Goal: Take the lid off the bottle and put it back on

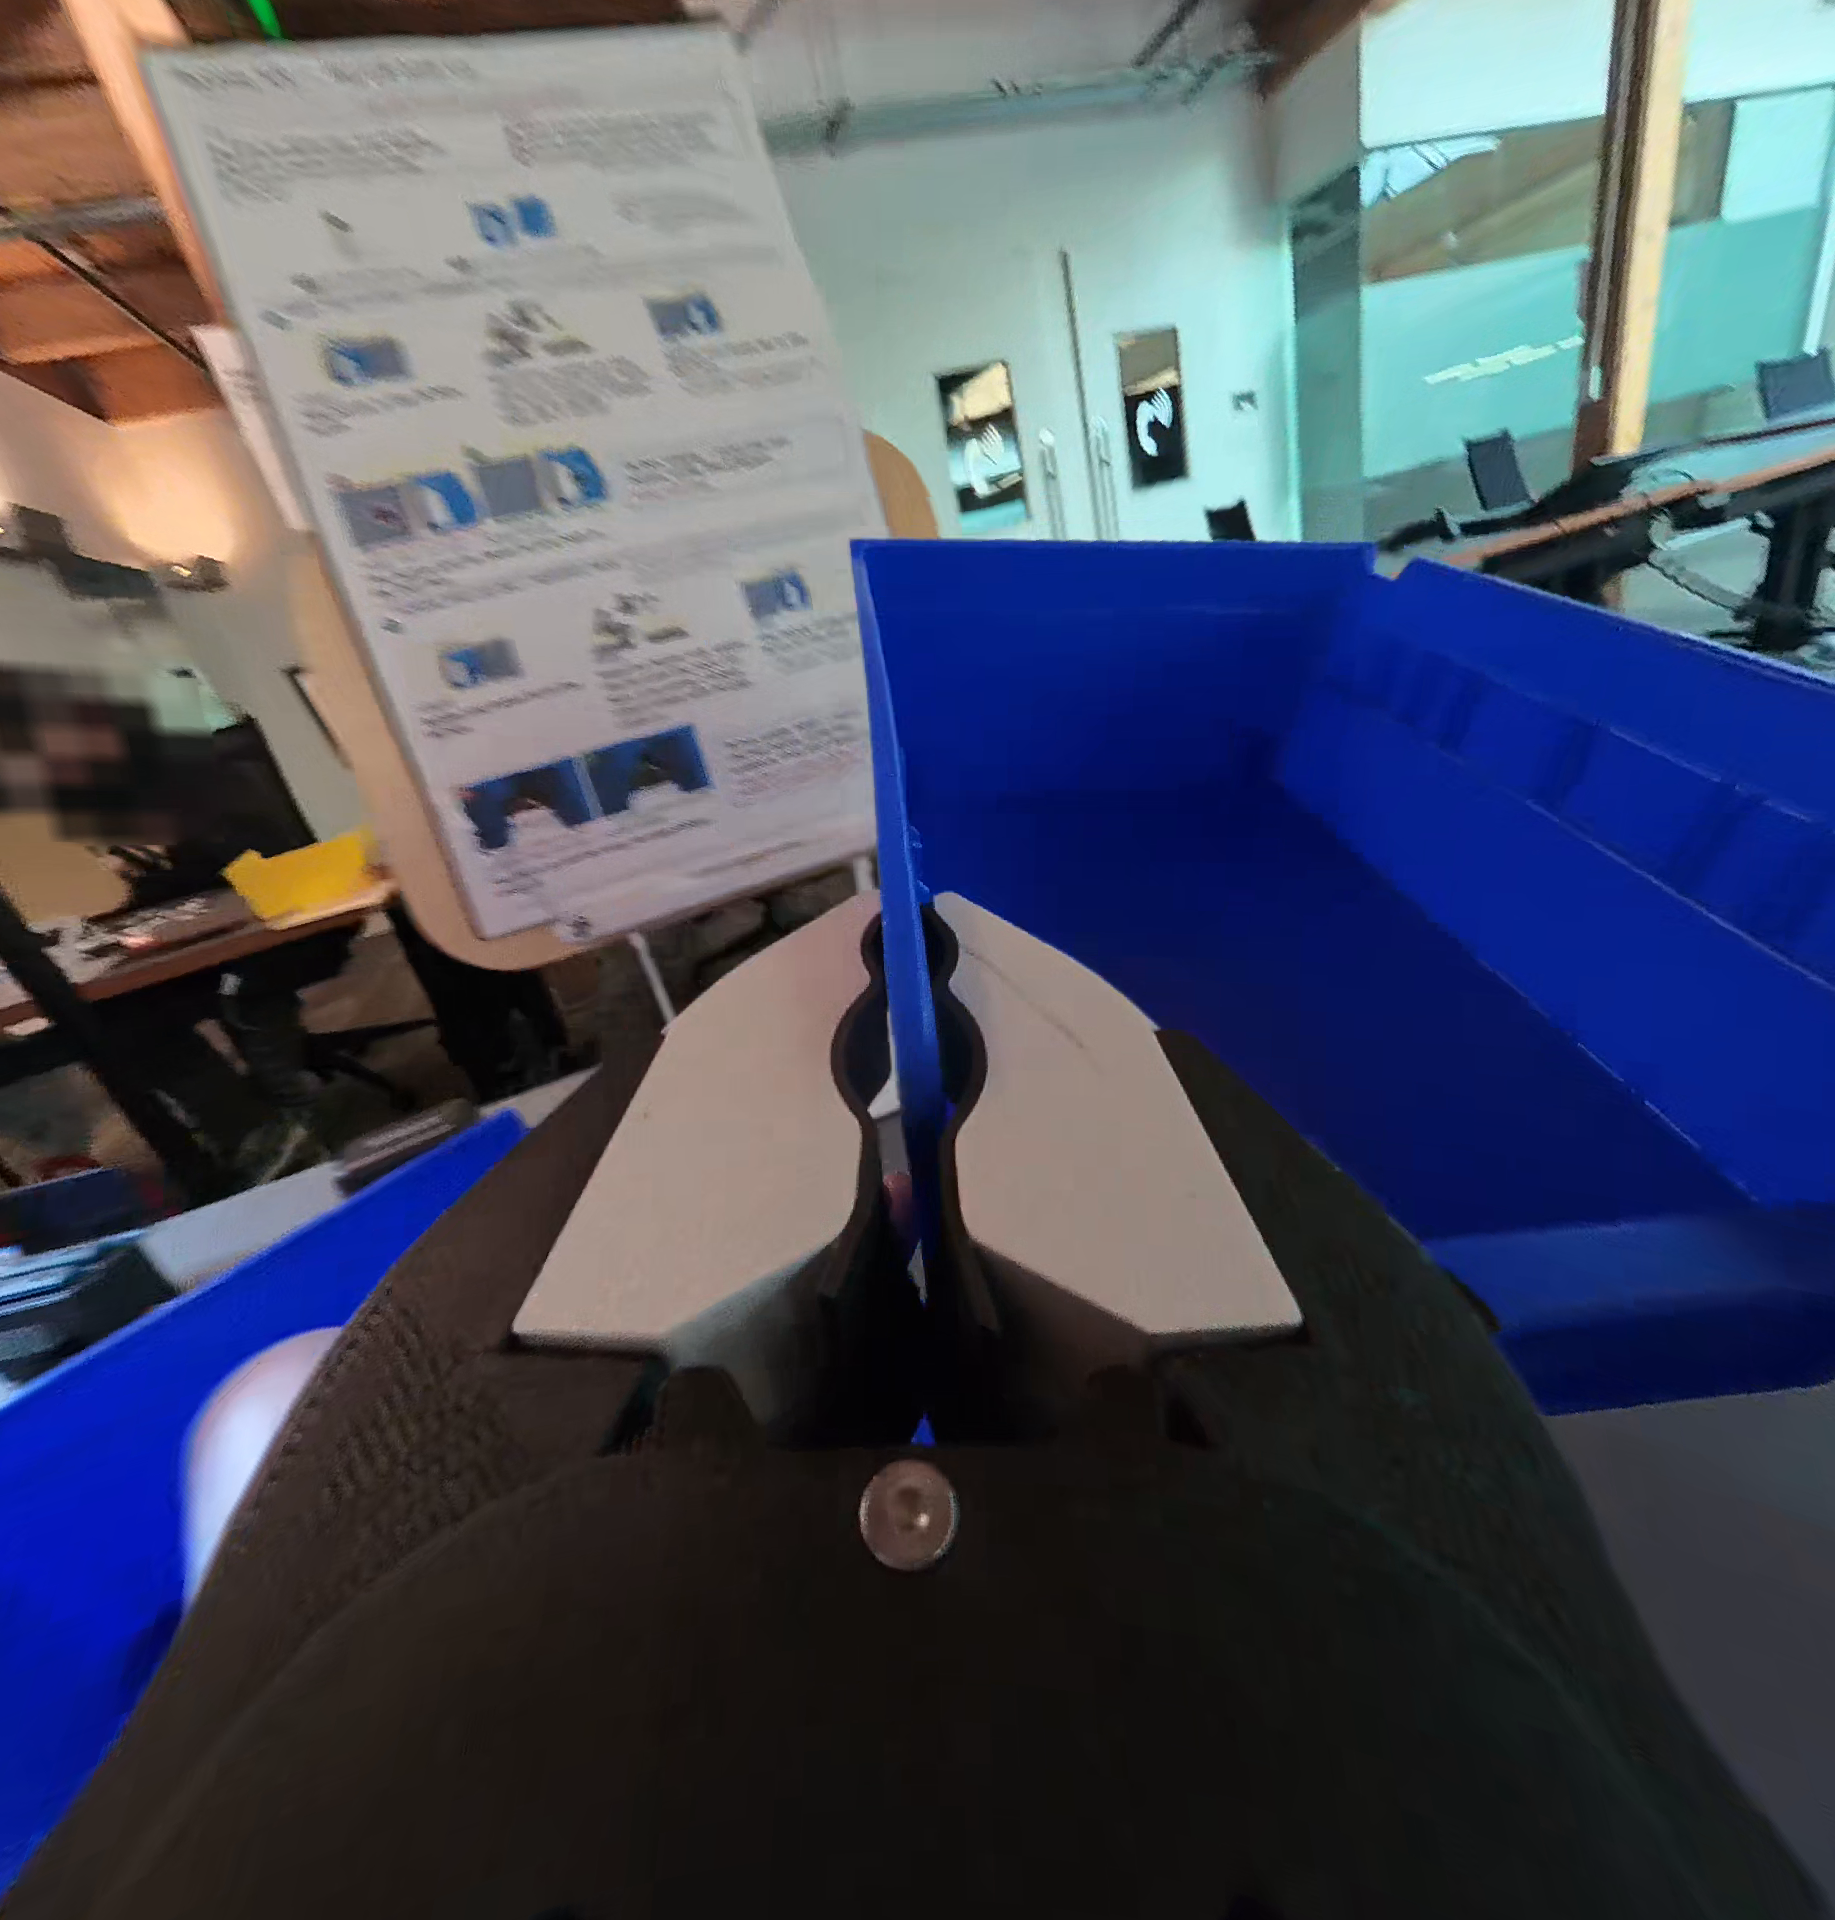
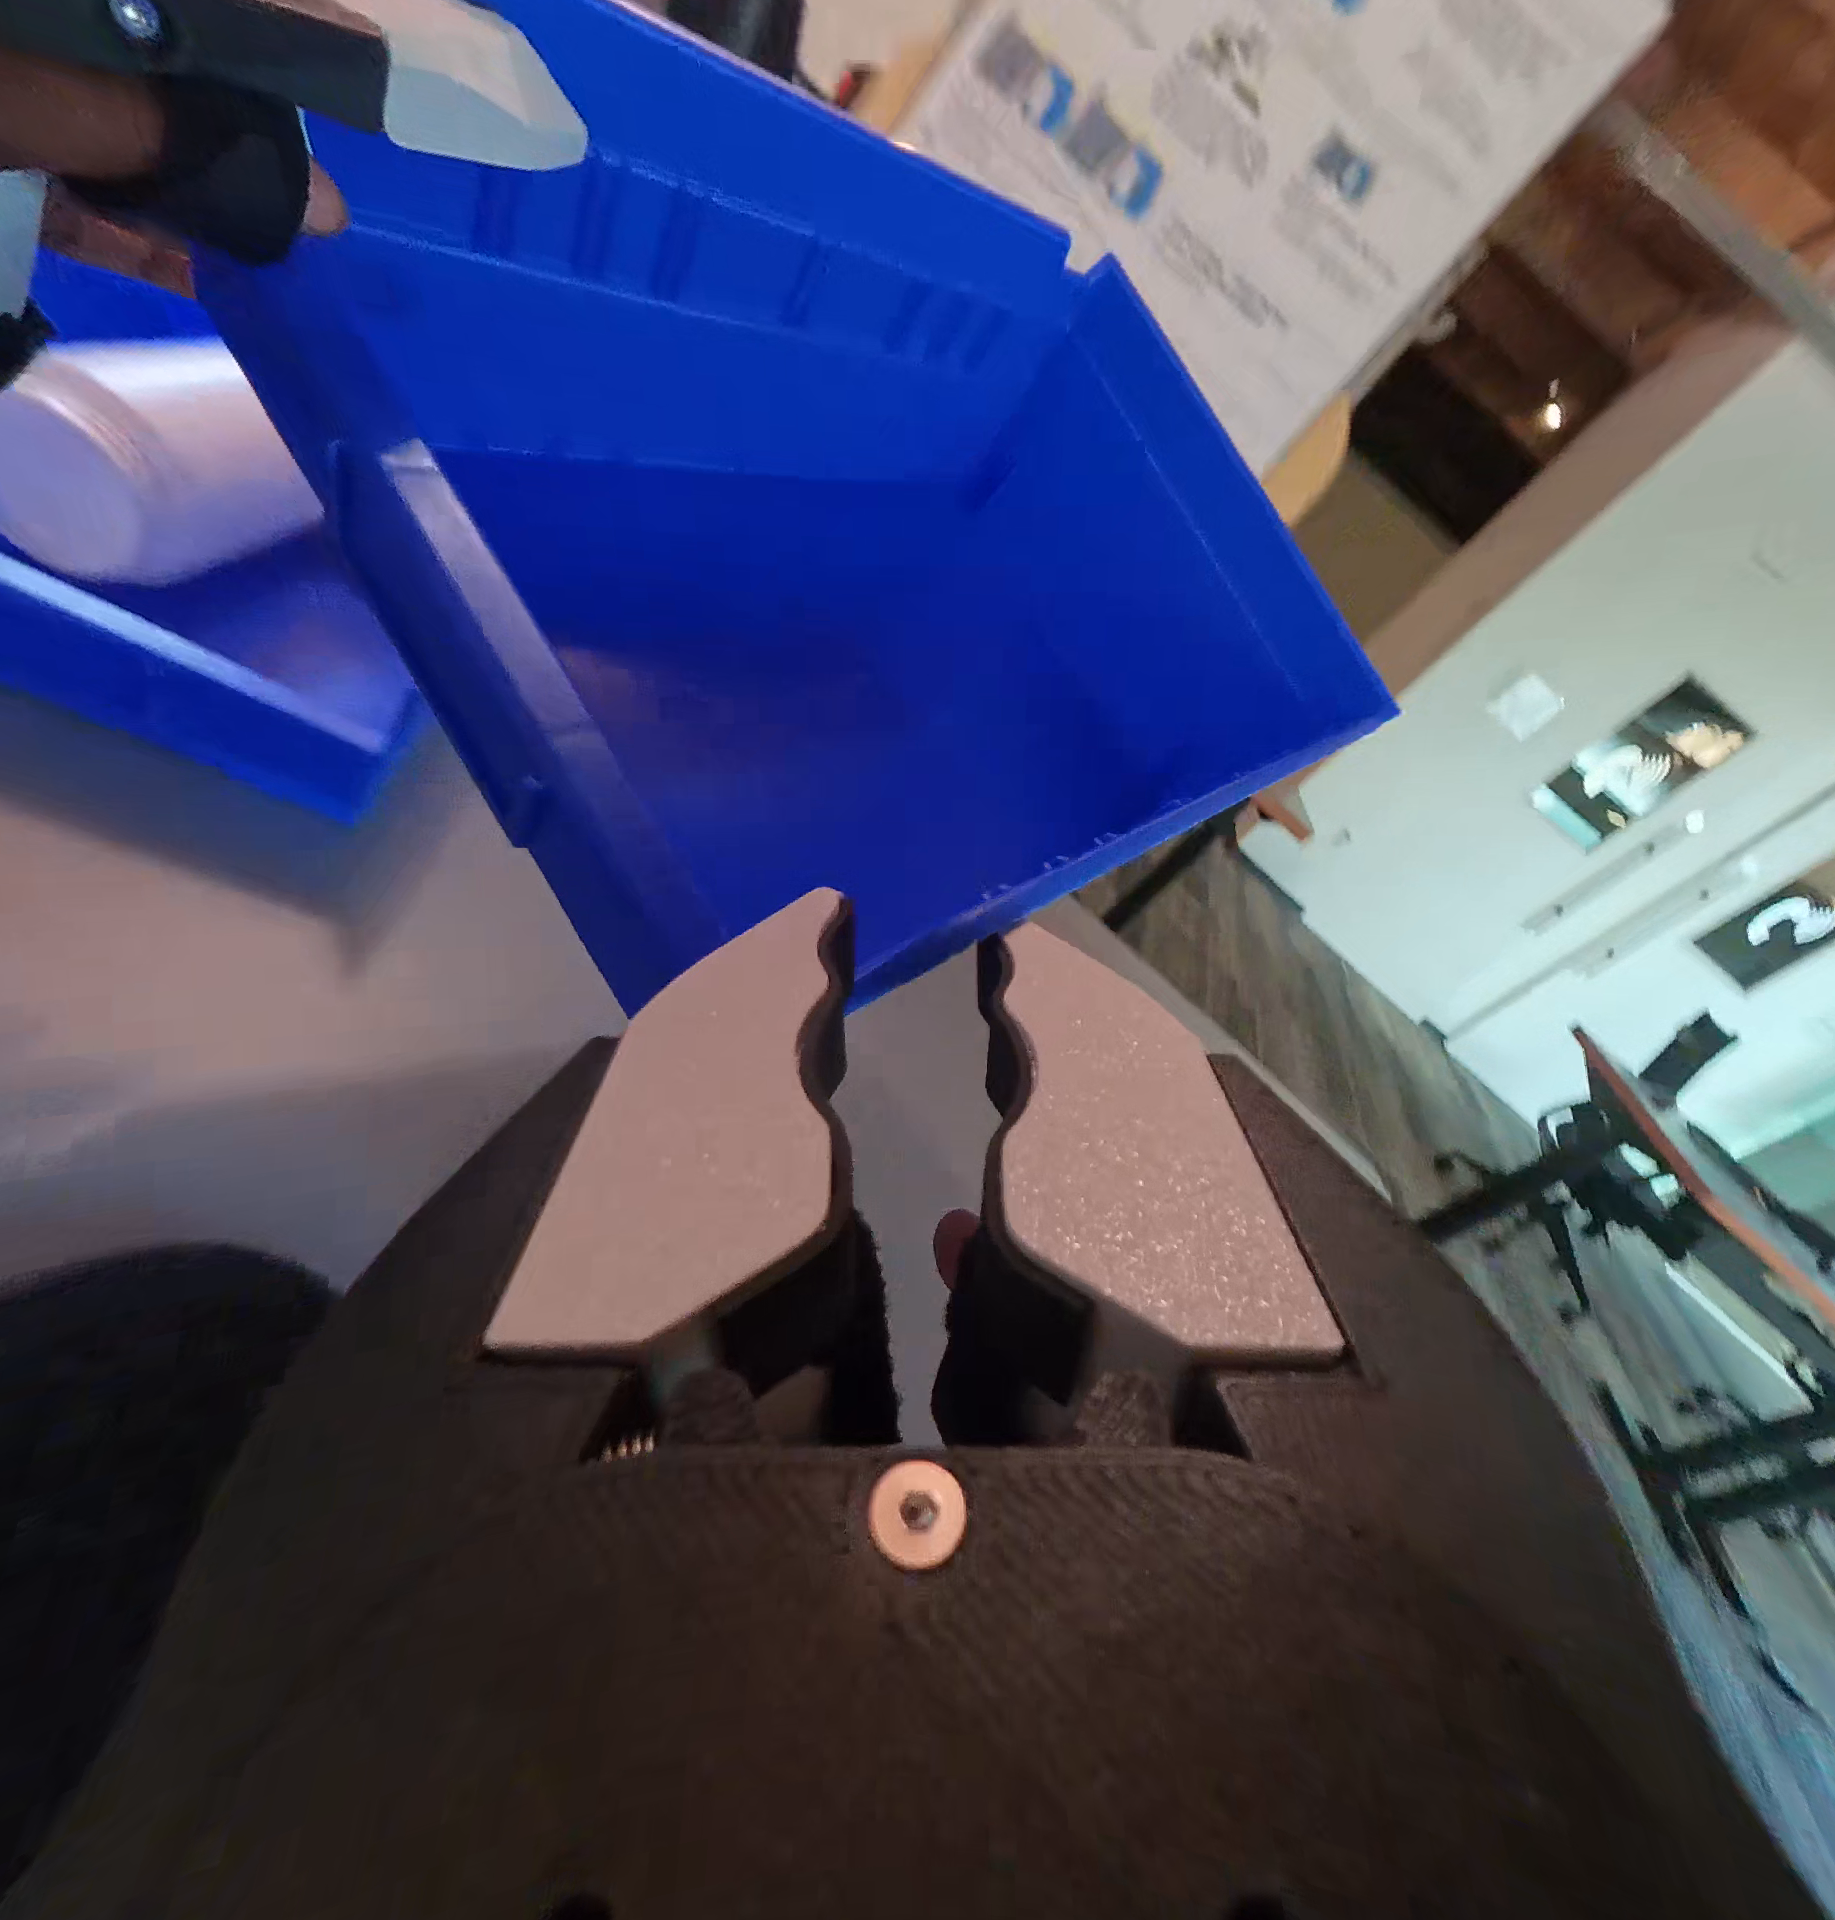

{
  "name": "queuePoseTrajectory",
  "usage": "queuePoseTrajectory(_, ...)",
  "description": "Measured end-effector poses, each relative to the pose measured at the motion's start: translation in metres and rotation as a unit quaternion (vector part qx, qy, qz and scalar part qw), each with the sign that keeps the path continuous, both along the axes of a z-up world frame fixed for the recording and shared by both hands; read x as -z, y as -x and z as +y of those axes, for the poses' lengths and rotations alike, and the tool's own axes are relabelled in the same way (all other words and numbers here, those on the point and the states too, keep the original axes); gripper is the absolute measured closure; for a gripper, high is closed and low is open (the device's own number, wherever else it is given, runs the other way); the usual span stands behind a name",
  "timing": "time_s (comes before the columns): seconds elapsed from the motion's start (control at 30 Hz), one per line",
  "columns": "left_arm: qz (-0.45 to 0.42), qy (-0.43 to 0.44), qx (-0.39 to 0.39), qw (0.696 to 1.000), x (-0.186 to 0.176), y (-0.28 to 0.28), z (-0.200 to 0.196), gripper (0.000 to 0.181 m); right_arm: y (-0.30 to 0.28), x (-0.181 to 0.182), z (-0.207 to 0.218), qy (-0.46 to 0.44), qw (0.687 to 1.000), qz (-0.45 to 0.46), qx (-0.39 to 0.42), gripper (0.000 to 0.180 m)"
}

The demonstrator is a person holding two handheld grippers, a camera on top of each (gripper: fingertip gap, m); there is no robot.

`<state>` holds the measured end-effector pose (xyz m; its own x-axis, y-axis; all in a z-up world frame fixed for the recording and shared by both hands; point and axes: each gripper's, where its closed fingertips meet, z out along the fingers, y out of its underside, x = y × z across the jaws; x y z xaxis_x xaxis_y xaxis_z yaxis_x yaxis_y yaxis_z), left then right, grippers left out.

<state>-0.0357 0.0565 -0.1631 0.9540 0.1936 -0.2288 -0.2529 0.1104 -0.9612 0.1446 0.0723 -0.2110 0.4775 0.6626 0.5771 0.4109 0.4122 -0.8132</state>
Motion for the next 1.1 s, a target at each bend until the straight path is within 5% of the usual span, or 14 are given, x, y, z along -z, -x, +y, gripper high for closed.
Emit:
queuePoseTrajectory(0.2,-0.034,0.065,0.031,0.997,0.064,-0.047,0.052,0.176,-0.052,0.05,0.042,0.062,0.996,-0.052,0.033,0.157)
queuePoseTrajectory(0.43,-0.066,0.122,0.096,0.986,0.121,-0.07,0.063,0.161,-0.07,0.101,0.063,0.108,0.99,-0.086,0.018,0.157)
queuePoseTrajectory(0.6,-0.007,0.193,0.174,0.966,0.142,-0.093,0.058,0.119,-0.077,0.104,0.076,0.123,0.988,-0.093,0.02,0.157)
queuePoseTrajectory(0.67,-0.002,0.209,0.217,0.954,0.138,-0.105,0.046,0.097,-0.078,0.101,0.074,0.119,0.987,-0.111,0.005,0.136)
queuePoseTrajectory(0.77,0.064,0.149,0.242,0.957,0.111,-0.107,0.02,0.088,-0.082,0.108,0.071,0.113,0.977,-0.181,0.015,0.108)
queuePoseTrajectory(0.93,0.221,0.137,0.167,0.951,0.1,-0.06,-0.029,0.095,-0.069,0.085,0.061,-0.04,0.963,-0.266,0.02,0.093)
queuePoseTrajectory(1.1,0.318,0.292,0.062,0.9,0.161,0.013,-0.056,0.11,-0.025,0.117,0.03,-0.067,0.938,-0.337,-0.045,0.098)
